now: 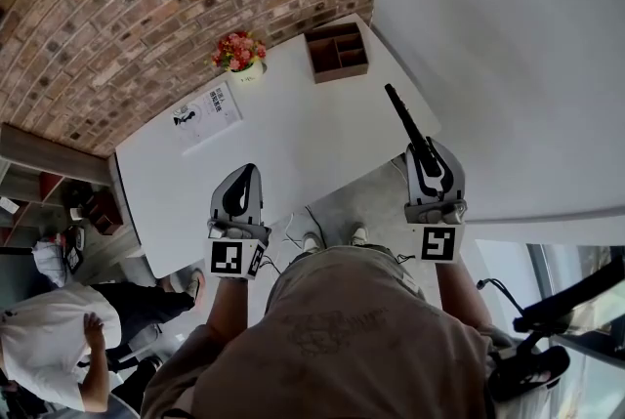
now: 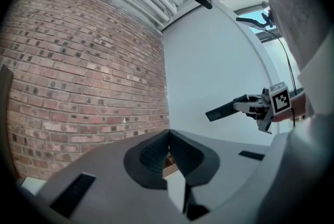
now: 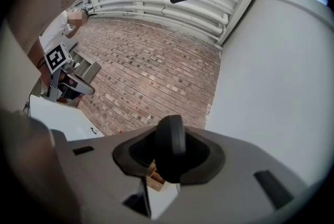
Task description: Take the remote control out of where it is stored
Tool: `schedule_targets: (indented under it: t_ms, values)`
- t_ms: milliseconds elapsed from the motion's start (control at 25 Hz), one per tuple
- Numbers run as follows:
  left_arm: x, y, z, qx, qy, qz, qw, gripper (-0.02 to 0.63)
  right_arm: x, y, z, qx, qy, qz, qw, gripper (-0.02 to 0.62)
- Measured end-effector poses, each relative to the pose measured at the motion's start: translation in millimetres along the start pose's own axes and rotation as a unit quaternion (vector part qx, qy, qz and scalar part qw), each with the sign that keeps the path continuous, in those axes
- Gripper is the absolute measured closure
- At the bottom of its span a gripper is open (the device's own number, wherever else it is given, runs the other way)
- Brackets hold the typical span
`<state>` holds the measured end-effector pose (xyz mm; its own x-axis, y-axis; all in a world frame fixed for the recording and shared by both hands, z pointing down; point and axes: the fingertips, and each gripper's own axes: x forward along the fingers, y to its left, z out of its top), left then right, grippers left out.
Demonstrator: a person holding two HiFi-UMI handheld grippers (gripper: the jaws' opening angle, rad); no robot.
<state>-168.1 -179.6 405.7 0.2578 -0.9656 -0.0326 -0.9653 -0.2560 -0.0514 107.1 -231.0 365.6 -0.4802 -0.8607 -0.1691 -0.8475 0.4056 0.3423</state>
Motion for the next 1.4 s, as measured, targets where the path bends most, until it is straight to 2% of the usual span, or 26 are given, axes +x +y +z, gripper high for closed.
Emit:
schedule_targets:
  t_ms: [160, 320, 560, 760, 880, 1000, 1160, 1400]
  values:
    - [0, 1, -9, -0.003, 0.012, 0.000, 0.9999, 0.594, 2, 0, -1, -0.002, -0.001, 0.005, 1.000, 0.479]
    - [1, 8, -13, -0.040, 0.011, 0.008, 0.9991, 0.594, 3, 5, -5, -0.004, 0.005, 0.017, 1.000, 0.479]
    - [-1, 8, -18, -0.028, 0.023, 0.007, 0.9993, 0.594, 5, 13, -6, 0.000, 0.005, 0.026, 1.000, 0.479]
    - [-12, 9, -23, -0.018, 0.033, 0.007, 0.9993, 0.594, 6, 21, -10, 0.007, 0.027, 0.027, 0.999, 0.479]
    - [-20, 14, -17, 0.000, 0.023, 0.000, 0.9997, 0.594, 6, 31, -5, 0.003, 0.031, 0.025, 0.999, 0.479]
    - [-37, 29, -34, 0.008, 0.040, -0.007, 0.9991, 0.594, 4, 47, 3, -0.003, 0.038, 0.021, 0.999, 0.479]
    - [-49, 46, -54, -0.002, 0.049, -0.024, 0.9985, 0.594, -6, 72, 7, -0.016, 0.062, 0.017, 0.998, 0.479]
    - [-50, 48, -70, -0.020, 0.054, -0.064, 0.9963, 0.594, -32, 94, 15, -0.025, 0.091, 0.003, 0.996, 0.479]
